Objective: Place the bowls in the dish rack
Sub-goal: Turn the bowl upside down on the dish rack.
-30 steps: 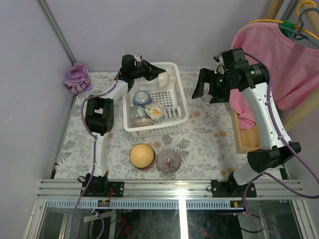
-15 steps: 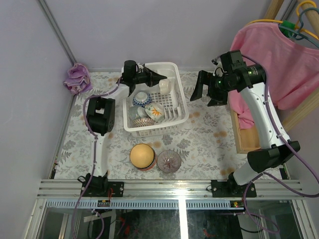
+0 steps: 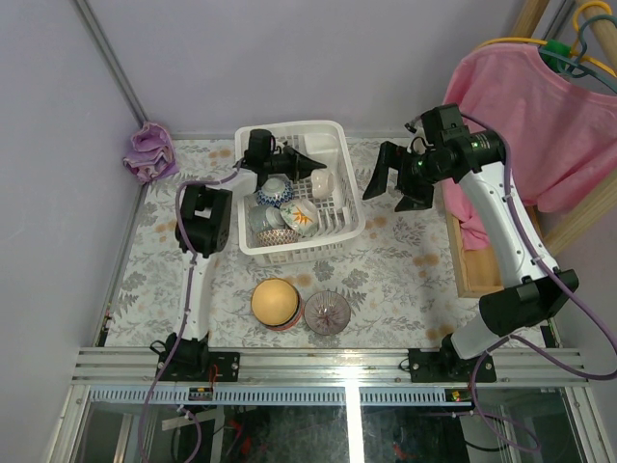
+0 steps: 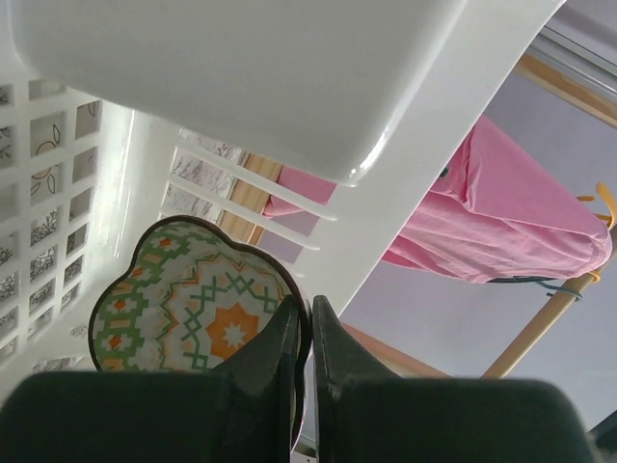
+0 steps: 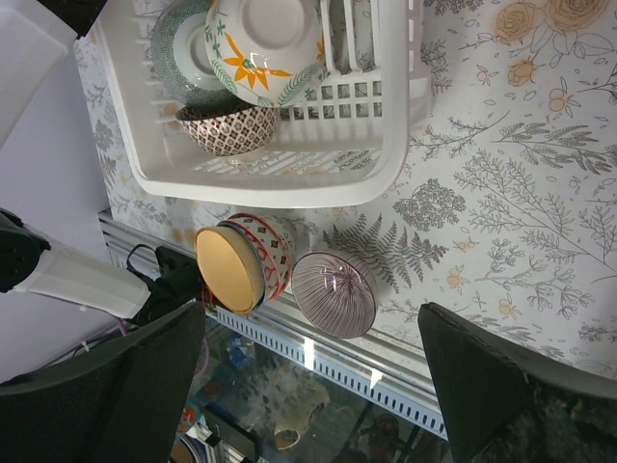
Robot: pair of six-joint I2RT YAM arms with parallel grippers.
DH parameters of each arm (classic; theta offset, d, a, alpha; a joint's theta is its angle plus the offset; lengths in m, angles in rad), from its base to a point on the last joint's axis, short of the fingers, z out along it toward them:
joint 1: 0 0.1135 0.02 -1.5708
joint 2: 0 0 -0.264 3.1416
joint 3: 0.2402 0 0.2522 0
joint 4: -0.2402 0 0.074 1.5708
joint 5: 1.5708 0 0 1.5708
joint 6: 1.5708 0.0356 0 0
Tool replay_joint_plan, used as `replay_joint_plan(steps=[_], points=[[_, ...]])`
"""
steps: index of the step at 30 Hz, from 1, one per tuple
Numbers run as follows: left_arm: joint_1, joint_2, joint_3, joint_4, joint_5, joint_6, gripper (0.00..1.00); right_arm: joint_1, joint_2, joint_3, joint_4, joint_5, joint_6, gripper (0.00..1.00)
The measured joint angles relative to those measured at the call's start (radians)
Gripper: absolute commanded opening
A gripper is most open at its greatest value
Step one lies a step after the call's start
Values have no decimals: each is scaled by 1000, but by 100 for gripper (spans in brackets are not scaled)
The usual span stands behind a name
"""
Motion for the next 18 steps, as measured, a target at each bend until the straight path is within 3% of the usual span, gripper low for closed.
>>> replay_joint_plan(steps=[18], points=[[-4, 71, 64, 2, 41, 0, 3, 0, -14, -37, 47, -26, 24, 99]])
